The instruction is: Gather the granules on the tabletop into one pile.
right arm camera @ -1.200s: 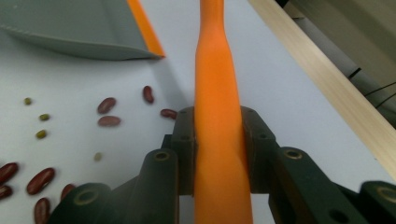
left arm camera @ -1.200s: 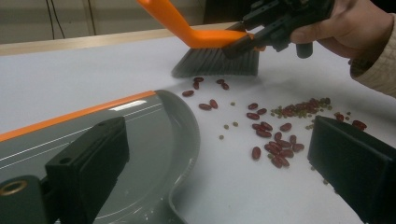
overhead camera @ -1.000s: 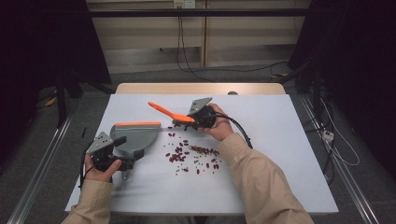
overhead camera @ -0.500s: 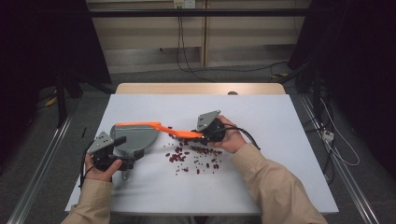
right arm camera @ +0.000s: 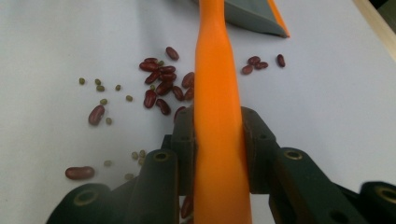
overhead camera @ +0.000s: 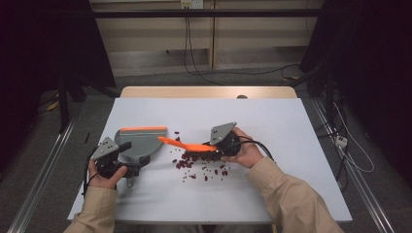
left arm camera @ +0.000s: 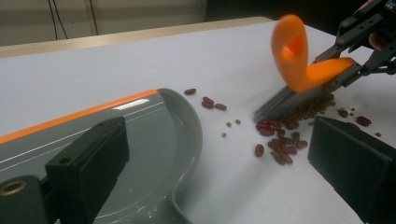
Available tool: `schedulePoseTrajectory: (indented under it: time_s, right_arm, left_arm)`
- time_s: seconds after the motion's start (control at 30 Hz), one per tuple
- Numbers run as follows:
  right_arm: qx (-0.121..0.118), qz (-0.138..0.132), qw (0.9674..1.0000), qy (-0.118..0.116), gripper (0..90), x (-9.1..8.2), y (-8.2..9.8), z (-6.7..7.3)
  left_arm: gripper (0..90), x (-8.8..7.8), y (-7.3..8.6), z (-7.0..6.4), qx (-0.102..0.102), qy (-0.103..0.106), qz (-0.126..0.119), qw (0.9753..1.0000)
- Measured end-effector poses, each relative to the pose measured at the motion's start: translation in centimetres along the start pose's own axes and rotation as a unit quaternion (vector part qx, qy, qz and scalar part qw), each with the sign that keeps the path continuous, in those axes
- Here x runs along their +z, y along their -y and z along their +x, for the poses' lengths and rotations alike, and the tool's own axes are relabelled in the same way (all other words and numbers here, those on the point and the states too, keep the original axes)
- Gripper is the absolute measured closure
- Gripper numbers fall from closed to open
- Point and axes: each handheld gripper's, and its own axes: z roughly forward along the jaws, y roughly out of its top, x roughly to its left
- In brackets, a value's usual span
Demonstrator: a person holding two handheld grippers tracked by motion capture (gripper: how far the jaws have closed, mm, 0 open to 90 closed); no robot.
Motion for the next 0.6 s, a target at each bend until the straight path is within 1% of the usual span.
schedulePoseTrajectory:
  time_s: [0.07, 0.1, 0.13, 0.17, 0.2, 0.27, 0.33, 0.4, 0.47, 0.53, 0.57, 0.6]
  right_arm:
    - [0.008, -0.011, 0.9999, 0.004, 71.3, -0.2, 0.0, -0.2]
    - [0.012, -0.016, 0.9997, 0.011, 71.3, -0.3, 0.0, -0.4]
    - [0.022, -0.028, 0.9992, 0.019, 71.3, -0.3, 0.0, -0.8]
    - [0.030, -0.036, 0.9987, 0.019, 71.3, -0.3, -0.1, -1.1]
    - [0.038, -0.044, 0.9978, 0.032, 71.3, -0.3, -0.1, -1.5]
    - [0.049, -0.046, 0.9966, 0.048, 71.3, 0.0, -0.4, -2.3]
    - [0.065, -0.055, 0.9945, 0.062, 71.3, 0.5, -0.7, -3.4]
    - [0.069, -0.052, 0.9935, 0.075, 71.3, 1.2, -1.1, -4.2]
    - [0.074, -0.051, 0.9930, 0.076, 71.3, 2.0, -1.5, -4.8]
    - [0.075, -0.052, 0.9925, 0.082, 71.2, 2.8, -1.9, -5.2]
    - [0.078, -0.053, 0.9924, 0.079, 71.3, 3.1, -2.0, -5.4]
    - [0.076, -0.052, 0.9927, 0.077, 71.3, 3.4, -2.1, -5.5]
  left_arm:
    - [5.3, 0.0, 0.0, -0.1, 0.001, 0.002, 0.001, 1.0000]
    - [5.2, -0.1, 0.0, -0.1, 0.000, 0.002, 0.002, 1.0000]
    - [5.2, -0.1, 0.1, -0.1, 0.000, 0.002, 0.002, 1.0000]
    - [5.2, -0.1, 0.1, -0.1, -0.001, 0.002, 0.001, 1.0000]
    - [5.3, -0.1, 0.1, -0.1, -0.001, 0.003, 0.001, 1.0000]
    - [5.2, -0.1, 0.1, -0.1, -0.003, 0.002, 0.001, 1.0000]
    - [5.2, -0.1, 0.1, 0.0, -0.003, 0.003, 0.003, 1.0000]
    - [5.2, -0.1, 0.1, 0.0, -0.002, 0.003, 0.003, 1.0000]
    - [5.3, -0.1, 0.2, 0.0, -0.004, 0.003, 0.002, 1.0000]
    - [5.3, -0.1, 0.2, 0.0, -0.004, 0.003, 0.002, 1.0000]
    - [5.2, -0.1, 0.2, 0.0, -0.002, 0.003, 0.003, 1.0000]
    - [5.3, -0.1, 0.2, 0.0, -0.002, 0.003, 0.003, 1.0000]
